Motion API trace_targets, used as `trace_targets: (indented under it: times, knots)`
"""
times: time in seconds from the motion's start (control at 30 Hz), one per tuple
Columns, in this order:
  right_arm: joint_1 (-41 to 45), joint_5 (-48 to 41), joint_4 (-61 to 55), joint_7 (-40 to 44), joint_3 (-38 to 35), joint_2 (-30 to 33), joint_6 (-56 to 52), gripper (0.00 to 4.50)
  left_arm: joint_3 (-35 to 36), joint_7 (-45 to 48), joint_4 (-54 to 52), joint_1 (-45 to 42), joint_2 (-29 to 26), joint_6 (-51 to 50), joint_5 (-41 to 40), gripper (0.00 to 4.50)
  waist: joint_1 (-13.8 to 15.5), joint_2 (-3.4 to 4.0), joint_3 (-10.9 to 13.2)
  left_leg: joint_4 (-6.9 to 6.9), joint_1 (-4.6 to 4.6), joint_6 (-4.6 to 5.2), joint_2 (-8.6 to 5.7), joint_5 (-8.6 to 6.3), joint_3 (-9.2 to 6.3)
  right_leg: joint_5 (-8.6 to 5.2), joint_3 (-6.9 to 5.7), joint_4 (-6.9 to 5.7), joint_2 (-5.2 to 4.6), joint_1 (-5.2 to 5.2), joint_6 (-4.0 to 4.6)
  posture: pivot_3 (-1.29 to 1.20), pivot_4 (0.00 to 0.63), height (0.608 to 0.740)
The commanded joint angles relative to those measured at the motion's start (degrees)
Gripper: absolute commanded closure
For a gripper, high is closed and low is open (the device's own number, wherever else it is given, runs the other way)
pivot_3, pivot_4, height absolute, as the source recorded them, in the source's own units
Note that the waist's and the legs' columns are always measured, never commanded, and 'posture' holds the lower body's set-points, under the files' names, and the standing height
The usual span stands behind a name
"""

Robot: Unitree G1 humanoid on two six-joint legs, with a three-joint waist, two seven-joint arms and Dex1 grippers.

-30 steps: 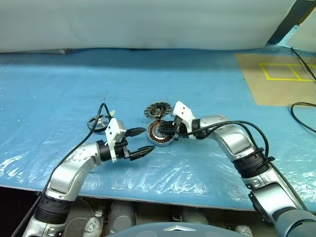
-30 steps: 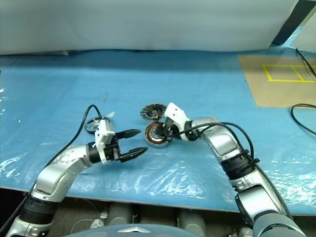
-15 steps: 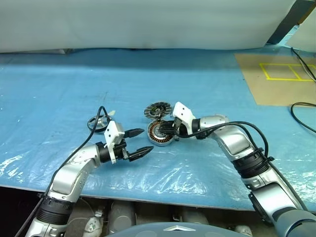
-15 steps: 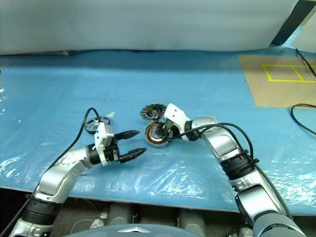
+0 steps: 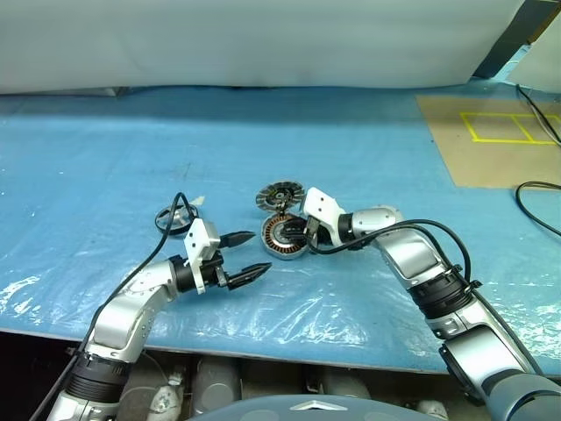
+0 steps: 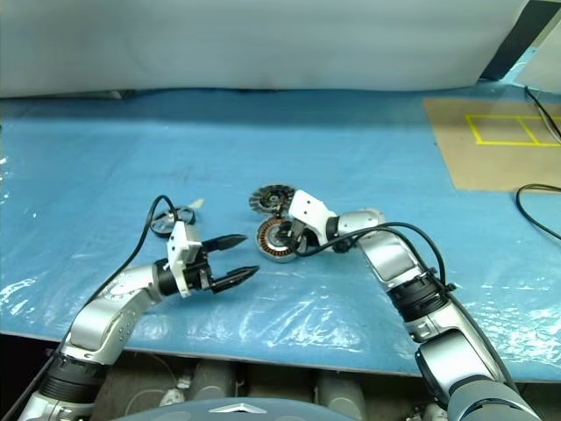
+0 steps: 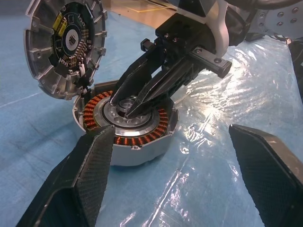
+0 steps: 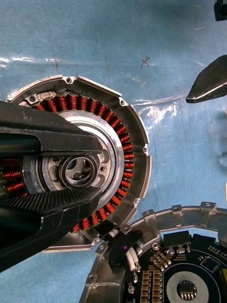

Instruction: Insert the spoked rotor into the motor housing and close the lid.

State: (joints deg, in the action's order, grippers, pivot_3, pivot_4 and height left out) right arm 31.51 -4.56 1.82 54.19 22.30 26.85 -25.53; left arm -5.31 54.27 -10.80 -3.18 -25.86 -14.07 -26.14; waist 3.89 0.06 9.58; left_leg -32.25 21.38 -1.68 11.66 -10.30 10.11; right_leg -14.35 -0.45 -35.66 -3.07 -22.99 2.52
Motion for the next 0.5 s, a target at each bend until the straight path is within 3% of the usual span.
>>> trace_targets:
  times: [0.03,0.5]
  knots:
    - [0.97,0.65,-0.35,0.71,0.49,-0.38,0.6,3.91,0.13,0.4,-1.12,0.03,-0.31,0.28,-0.16,0.46,0.0,0.0,0.0,0.0,0.0,0.0,0.0,0.0,0.0,0.0,0.0,-0.01,0.0,0.0,0.0,0.0,0.15,0.74]
    - [0.67,2.43,1.11,0.99,0.9,-1.61,0.44,3.91,0.2,1.1,0.76,0.37,-0.11,1.87,0.88,0.46,-0.03,-0.01,-0.01,-0.02,-0.03,0.0,0.0,0.0,0.0,0.0,0.01,-0.03,0.0,0.01,0.0,0.0,0.15,0.74]
